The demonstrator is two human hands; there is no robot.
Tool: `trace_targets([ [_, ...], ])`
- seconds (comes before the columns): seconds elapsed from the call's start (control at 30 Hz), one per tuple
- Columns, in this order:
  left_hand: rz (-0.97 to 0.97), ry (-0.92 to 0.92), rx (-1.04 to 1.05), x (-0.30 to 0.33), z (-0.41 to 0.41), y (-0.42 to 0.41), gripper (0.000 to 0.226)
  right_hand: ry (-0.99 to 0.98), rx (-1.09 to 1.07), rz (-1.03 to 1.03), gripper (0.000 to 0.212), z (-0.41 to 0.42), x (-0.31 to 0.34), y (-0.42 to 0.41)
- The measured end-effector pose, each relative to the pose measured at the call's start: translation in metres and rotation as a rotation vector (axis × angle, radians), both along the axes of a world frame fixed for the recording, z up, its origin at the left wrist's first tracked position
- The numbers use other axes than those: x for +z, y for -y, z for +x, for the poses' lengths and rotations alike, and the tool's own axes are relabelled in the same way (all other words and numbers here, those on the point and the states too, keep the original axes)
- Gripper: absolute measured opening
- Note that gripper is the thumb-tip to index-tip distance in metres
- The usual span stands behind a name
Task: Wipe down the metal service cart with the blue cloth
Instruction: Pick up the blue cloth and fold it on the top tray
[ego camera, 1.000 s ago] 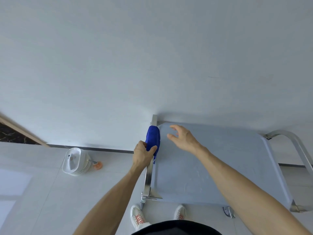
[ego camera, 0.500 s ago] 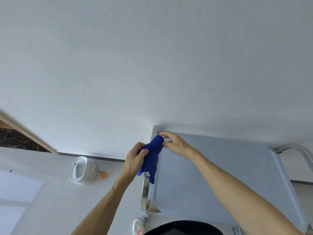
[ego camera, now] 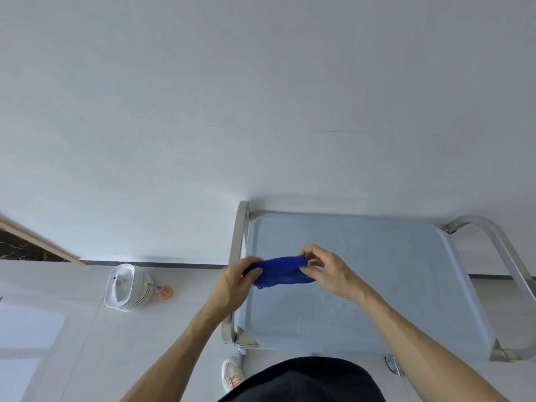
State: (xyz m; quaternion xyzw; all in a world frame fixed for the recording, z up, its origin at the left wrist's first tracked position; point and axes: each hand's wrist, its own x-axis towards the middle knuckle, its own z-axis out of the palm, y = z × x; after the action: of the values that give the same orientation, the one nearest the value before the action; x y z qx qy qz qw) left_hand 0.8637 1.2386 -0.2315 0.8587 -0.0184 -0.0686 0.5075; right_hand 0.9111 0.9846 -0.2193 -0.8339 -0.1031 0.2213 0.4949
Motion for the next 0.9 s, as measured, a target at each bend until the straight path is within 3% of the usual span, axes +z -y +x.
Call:
trace_targets([
  [0.33,0.206,-0.268,-0.313,-0.042,0.004,0.028,0.021,-0.300,-0.029,-0.143,0.013,-0.038,-0.053,0.041],
  [0.47,0.257,-0.293,-0.234,-0.043,0.029,0.037,0.027,-0.287,-0.135,-0.253,0.019,-0.020,-0.067,0.032],
  [0.6,0.266,-0.177,-0.177,-0.038,0.046,0.035,0.024,-0.266,-0.185,-0.304,0.022,-0.013,-0.073,0.023],
  [0.9,0.439,0.231,-0.034,-0.023,0.080,-0.006,0.024,-0.179,0.063,-0.420,0.036,-0.038,-0.102,-0.012],
])
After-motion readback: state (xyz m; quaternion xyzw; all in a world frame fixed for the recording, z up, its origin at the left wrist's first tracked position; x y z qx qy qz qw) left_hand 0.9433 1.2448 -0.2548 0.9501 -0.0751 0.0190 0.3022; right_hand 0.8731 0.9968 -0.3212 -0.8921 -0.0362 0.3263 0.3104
